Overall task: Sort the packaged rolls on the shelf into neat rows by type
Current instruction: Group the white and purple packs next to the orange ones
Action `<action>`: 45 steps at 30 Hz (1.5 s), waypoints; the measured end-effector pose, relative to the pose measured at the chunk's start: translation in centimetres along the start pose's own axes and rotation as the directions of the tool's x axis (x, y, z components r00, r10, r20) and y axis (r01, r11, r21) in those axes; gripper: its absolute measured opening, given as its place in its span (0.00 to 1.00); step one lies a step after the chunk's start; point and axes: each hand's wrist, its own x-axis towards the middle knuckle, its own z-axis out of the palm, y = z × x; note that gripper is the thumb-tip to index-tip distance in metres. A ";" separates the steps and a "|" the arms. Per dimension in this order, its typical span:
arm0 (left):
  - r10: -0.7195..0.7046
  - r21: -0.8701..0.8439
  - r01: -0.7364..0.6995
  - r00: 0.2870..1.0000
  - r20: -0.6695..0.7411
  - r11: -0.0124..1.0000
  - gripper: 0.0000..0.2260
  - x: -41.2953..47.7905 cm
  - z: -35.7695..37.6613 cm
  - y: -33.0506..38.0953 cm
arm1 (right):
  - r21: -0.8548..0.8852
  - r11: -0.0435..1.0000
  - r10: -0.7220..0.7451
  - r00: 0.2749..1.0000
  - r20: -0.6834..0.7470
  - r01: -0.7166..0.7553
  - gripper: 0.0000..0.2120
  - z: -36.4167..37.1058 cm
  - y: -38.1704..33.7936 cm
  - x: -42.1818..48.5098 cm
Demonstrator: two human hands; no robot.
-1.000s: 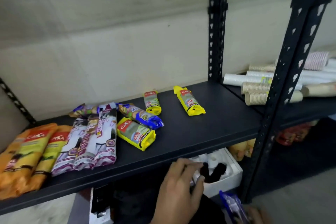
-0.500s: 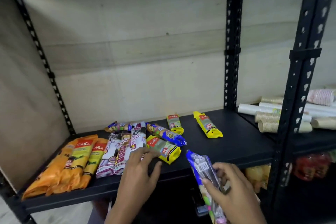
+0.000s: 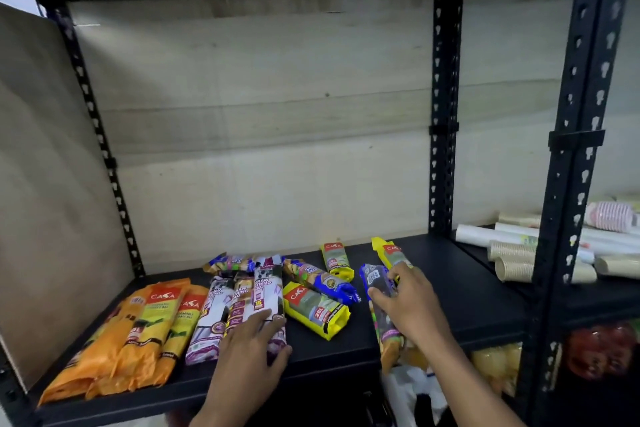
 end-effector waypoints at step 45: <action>0.058 0.098 -0.055 0.998 -0.020 0.994 0.29 4.4 4.1 6.8 | -0.089 0.988 -0.097 0.955 0.281 0.127 0.22 2.1 1.6 2.0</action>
